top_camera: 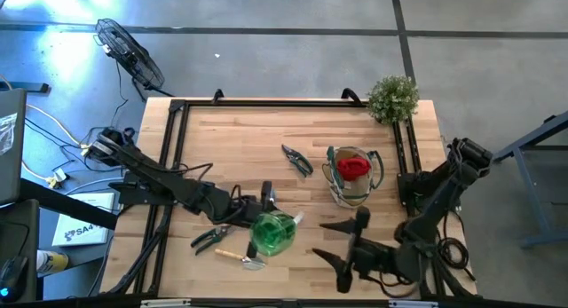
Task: Pick & Place Garden tools in Gardening bag
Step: Put the green spray bottle into the gardening bag
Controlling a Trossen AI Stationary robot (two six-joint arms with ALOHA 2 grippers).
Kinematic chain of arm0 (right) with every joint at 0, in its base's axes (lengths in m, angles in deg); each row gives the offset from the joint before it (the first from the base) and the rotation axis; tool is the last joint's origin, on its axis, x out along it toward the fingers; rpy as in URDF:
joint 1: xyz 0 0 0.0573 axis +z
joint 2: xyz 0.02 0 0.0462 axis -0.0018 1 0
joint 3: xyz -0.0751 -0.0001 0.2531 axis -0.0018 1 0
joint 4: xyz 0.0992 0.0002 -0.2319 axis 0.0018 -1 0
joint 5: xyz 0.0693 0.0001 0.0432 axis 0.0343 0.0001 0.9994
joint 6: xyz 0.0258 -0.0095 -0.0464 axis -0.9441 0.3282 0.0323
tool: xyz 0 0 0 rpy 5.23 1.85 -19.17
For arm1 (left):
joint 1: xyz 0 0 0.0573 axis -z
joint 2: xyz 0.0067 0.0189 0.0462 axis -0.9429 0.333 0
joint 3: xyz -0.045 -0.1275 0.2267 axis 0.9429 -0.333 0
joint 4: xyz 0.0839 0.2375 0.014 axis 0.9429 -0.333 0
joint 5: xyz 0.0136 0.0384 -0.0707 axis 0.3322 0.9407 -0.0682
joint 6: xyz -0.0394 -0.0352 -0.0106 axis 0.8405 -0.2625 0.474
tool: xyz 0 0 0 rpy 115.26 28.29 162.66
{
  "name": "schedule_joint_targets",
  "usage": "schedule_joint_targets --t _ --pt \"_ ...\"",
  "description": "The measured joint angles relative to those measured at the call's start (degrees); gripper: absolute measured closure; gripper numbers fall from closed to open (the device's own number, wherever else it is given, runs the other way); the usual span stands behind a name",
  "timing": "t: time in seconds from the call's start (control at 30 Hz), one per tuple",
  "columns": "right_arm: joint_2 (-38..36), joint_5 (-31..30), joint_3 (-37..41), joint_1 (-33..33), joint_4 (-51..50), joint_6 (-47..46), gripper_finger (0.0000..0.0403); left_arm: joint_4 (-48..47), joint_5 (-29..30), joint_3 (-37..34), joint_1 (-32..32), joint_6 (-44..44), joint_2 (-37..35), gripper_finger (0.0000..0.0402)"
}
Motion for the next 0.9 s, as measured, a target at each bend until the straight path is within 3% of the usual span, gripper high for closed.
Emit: schedule_joint_targets --t 0.37,0.57,0.9 --pt "-0.01 16.18 0.0 -8.25 3.28 -6.04 0.0133 0.23 0.73 0.0 0.0 -0.05 1.13 0.0292" --pt "-0.01 21.76 0.0 -11.19 2.72 -6.7 0.0133 -0.24 0.72 0.0 0.0 -0.05 1.13 0.0292" --pt "-0.01 25.21 0.0 -14.71 -1.79 -11.15 0.0133 -0.18 0.7 0.0 0.0 -1.51 1.11 0.0293"
